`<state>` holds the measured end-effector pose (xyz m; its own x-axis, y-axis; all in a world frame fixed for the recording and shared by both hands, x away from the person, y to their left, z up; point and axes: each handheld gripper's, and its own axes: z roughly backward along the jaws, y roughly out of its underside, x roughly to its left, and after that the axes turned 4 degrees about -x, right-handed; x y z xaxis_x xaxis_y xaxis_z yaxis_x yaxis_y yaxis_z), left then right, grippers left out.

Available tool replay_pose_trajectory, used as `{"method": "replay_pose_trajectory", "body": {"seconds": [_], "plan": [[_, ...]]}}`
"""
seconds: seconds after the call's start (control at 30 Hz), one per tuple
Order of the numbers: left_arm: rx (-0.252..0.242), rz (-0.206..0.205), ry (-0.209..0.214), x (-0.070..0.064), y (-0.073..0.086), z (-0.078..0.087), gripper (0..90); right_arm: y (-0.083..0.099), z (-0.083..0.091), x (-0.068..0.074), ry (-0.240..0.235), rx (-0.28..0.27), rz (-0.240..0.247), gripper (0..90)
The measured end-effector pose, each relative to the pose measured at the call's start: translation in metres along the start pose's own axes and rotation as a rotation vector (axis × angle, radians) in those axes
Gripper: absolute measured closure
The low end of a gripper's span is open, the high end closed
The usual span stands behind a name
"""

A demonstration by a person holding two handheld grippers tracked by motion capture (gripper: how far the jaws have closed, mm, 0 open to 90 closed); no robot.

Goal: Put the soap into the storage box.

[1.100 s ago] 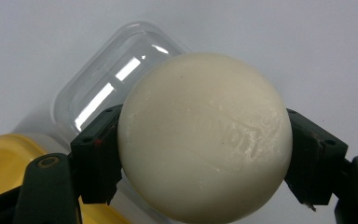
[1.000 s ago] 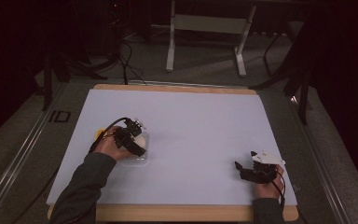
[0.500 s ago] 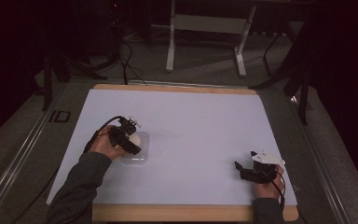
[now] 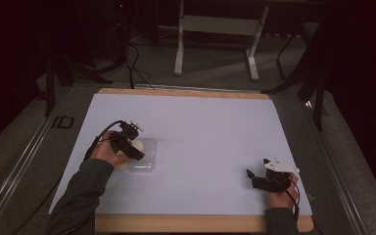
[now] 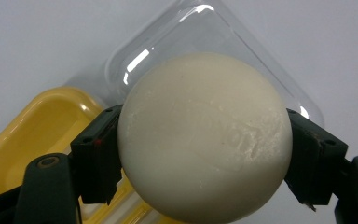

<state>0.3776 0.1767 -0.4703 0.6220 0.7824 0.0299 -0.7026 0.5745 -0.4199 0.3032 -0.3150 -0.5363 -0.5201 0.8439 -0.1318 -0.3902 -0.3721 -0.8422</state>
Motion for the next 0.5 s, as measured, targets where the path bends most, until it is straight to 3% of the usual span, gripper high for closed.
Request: {"method": "replay_pose_trajectory", "body": {"seconds": [0.5], "plan": [[0.001,0.052,-0.031,0.012,0.004,0.005,24.1,0.000,0.000,0.000,0.001,0.000,-0.001,19.9]]}}
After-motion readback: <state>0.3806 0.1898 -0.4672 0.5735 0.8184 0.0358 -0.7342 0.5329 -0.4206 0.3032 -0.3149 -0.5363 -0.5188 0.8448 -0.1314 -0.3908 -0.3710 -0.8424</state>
